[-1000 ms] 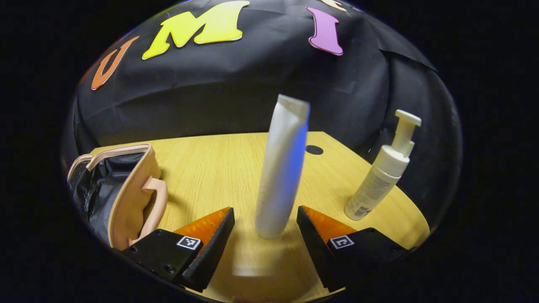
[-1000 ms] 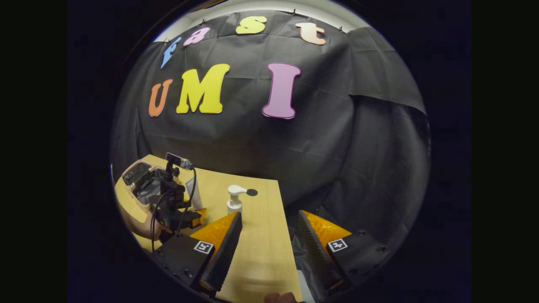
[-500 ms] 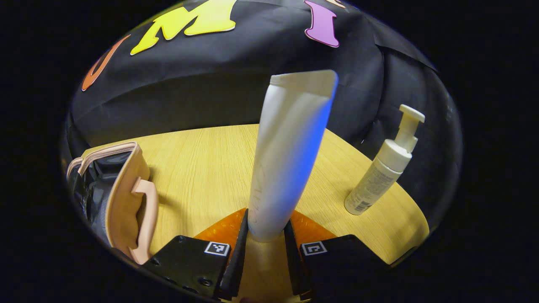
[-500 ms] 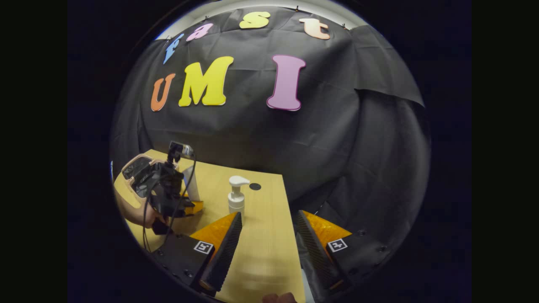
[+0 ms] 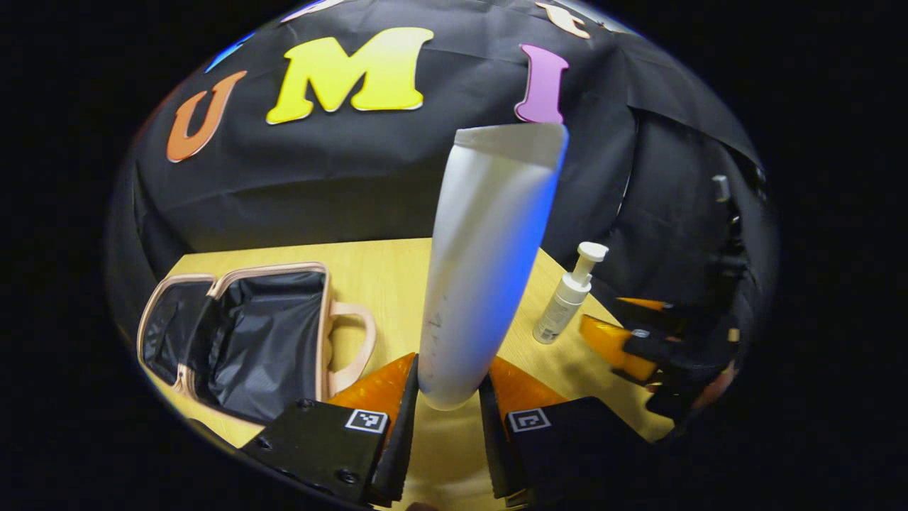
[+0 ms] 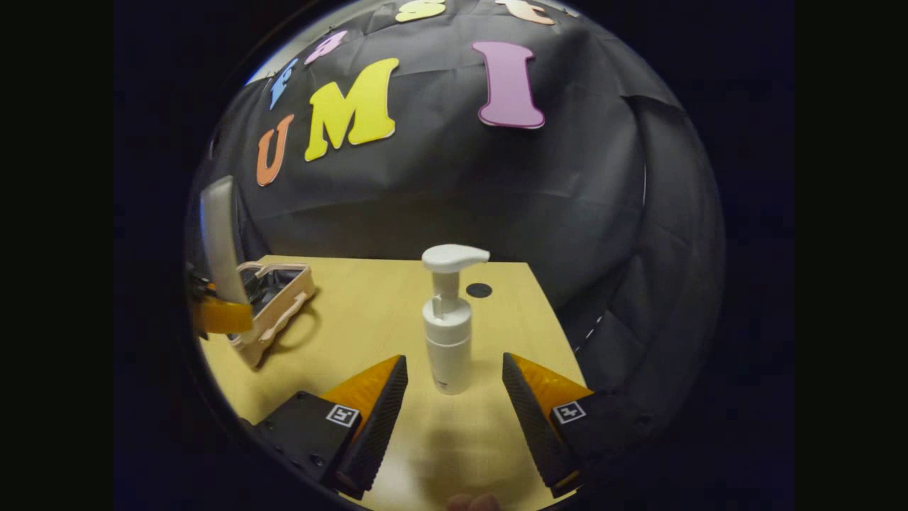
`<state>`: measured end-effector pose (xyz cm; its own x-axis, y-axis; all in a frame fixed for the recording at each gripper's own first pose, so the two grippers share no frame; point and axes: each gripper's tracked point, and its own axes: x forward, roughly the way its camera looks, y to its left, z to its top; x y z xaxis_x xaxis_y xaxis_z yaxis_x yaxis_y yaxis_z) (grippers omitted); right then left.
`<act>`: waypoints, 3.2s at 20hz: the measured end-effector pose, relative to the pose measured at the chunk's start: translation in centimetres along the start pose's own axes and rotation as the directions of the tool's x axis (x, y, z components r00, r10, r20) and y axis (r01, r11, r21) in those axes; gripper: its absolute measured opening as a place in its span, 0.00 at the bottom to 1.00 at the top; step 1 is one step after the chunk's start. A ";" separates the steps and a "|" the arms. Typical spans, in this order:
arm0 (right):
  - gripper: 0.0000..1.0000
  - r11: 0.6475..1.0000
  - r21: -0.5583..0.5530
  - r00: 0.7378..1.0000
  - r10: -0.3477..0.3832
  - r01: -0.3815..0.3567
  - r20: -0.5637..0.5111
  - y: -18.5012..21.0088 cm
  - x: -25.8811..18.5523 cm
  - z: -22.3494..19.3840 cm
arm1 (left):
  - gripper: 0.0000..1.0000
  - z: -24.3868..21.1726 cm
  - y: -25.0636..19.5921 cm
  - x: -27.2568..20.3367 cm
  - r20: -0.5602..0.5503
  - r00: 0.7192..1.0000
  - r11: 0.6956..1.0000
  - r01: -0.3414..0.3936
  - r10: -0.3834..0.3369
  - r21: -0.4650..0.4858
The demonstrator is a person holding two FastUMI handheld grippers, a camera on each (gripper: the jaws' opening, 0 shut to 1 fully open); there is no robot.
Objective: First open the suitcase, pack the skin care products into it, and then close the suitcase.
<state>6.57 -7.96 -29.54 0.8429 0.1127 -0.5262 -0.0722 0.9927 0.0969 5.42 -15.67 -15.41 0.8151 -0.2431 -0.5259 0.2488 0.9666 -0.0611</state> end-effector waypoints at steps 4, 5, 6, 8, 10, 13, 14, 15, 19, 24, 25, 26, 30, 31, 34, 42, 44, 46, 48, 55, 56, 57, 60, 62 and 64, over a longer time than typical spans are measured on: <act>0.81 0.999 0.032 0.999 0.006 -0.004 -0.041 0.3 4.4 -1.7 | 0.47 -0.2 3.1 -3.1 -0.008 0.995 0.995 -0.098 0.098 0.003; 0.81 1.000 0.028 0.999 0.002 -0.001 -0.046 0.3 5.2 -2.1 | 0.47 -0.3 3.8 -3.7 -0.006 0.993 0.993 -0.118 0.118 -0.011; 0.81 1.000 0.025 0.999 -0.002 0.004 -0.048 0.2 5.7 -2.3 | 0.47 -0.3 4.7 -4.4 -0.005 0.990 0.990 -0.140 0.140 -0.027; 0.80 1.000 0.010 0.999 -0.009 0.009 -0.047 0.4 6.6 -2.6 | 0.47 -0.3 6.9 -5.4 -0.011 0.982 0.981 -0.187 0.186 -0.049; 0.60 1.000 -0.011 0.999 -0.026 0.026 -0.043 0.3 7.0 -2.7 | 0.47 -0.8 8.6 -6.5 -0.020 0.975 0.972 -0.221 0.220 -0.078; 0.52 0.999 -0.032 0.999 -0.031 0.030 -0.041 0.5 7.6 -2.4 | 0.47 -1.0 11.2 -7.9 -0.030 0.969 0.961 -0.249 0.247 -0.119; 0.51 0.999 -0.040 0.998 -0.035 0.033 -0.049 0.5 7.5 -2.2 | 0.47 -1.1 12.2 -8.2 -0.034 0.969 0.960 -0.247 0.244 -0.130; 0.50 0.999 -0.039 0.998 -0.032 0.030 -0.058 0.7 7.0 -2.1 | 0.47 -1.0 13.5 -8.2 -0.040 0.969 0.960 -0.246 0.243 -0.133; 0.47 1.000 -0.028 1.000 0.000 -0.001 -0.031 2.3 2.7 1.6 | 0.47 0.6 17.1 -7.3 -0.038 0.990 0.977 -0.140 0.136 -0.161; 0.47 0.997 -0.001 0.997 0.083 -0.083 -0.003 5.6 -4.8 7.2 | 0.46 1.6 24.1 -4.4 -0.095 0.995 0.993 -0.053 0.043 -0.107; 0.47 0.996 0.001 0.996 0.094 -0.094 -0.001 6.3 -6.4 8.0 | 0.46 1.1 25.2 -3.4 -0.135 0.991 0.995 -0.031 0.018 -0.097; 0.47 0.994 0.010 0.994 0.105 -0.105 -0.003 6.9 -7.7 8.8 | 0.45 0.4 26.1 -2.5 -0.182 0.983 0.996 -0.012 -0.006 -0.093; 0.47 0.991 0.084 0.995 0.101 -0.101 0.005 8.9 -12.0 11.1 | 0.46 -3.6 27.5 1.1 -0.395 0.913 0.984 0.034 -0.101 -0.175; 0.47 0.991 0.093 0.995 0.098 -0.099 0.012 9.3 -13.0 11.6 | 0.45 -4.5 27.5 1.6 -0.441 0.889 0.977 0.025 -0.119 -0.212; 0.47 0.992 0.083 0.995 0.098 -0.100 0.024 10.6 -14.7 12.5 | 0.45 -7.1 27.8 2.9 -0.549 0.821 0.955 -0.013 -0.160 -0.297; 0.47 0.984 0.007 0.984 0.179 -0.179 0.010 15.0 -15.8 13.3 | 0.45 -9.7 27.7 4.1 -0.726 0.684 0.974 -0.111 -0.068 -0.196; 0.47 0.975 -0.012 0.974 0.224 -0.224 -0.017 16.9 -15.6 13.2 | 0.45 -10.2 27.1 3.6 -0.742 0.667 0.969 -0.131 -0.069 -0.208; 0.47 0.962 -0.040 0.962 0.270 -0.272 -0.042 18.8 -15.3 13.2 | 0.59 -10.1 26.4 2.7 -0.732 0.674 0.958 -0.136 -0.096 -0.251; 0.47 0.944 -0.059 0.945 0.322 -0.325 -0.058 21.1 -14.7 13.6 | 0.61 -9.0 25.8 1.3 -0.694 0.711 0.945 -0.142 -0.110 -0.296; 0.47 0.856 -0.083 0.843 0.478 -0.510 -0.245 32.3 -9.0 12.0 | 0.93 -5.7 26.7 -8.2 -0.379 0.925 0.900 -0.183 0.022 -0.395; 0.47 0.842 -0.058 0.815 0.499 -0.537 -0.295 34.3 -8.0 11.4 | 0.93 -6.0 26.8 -9.6 -0.346 0.936 0.899 -0.210 0.070 -0.384; 0.47 0.831 -0.032 0.788 0.514 -0.555 -0.339 36.0 -6.9 10.6 | 0.94 -6.0 27.0 -10.9 -0.314 0.943 0.893 -0.231 0.109 -0.386; 0.47 0.835 0.012 0.738 0.493 -0.550 -0.461 39.6 -3.3 7.8 | 0.94 -5.0 26.7 -14.9 -0.200 0.957 0.875 -0.273 0.207 -0.399; 0.47 0.861 0.065 0.694 0.449 -0.504 -0.563 40.8 -1.0 4.9 | 0.95 -4.7 27.6 -17.8 -0.143 0.945 0.876 -0.327 0.295 -0.354; 0.47 0.896 0.127 0.636 0.396 -0.425 -0.662 41.1 0.9 1.9 | 0.98 -5.2 29.5 -20.4 -0.105 0.929 0.871 -0.370 0.356 -0.323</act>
<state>5.38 32.90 -24.48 0.1545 0.4933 -0.8560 -0.3549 0.8363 0.4179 -6.60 18.21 -10.94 0.7906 0.1270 -0.5991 -0.2540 0.9582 -0.1320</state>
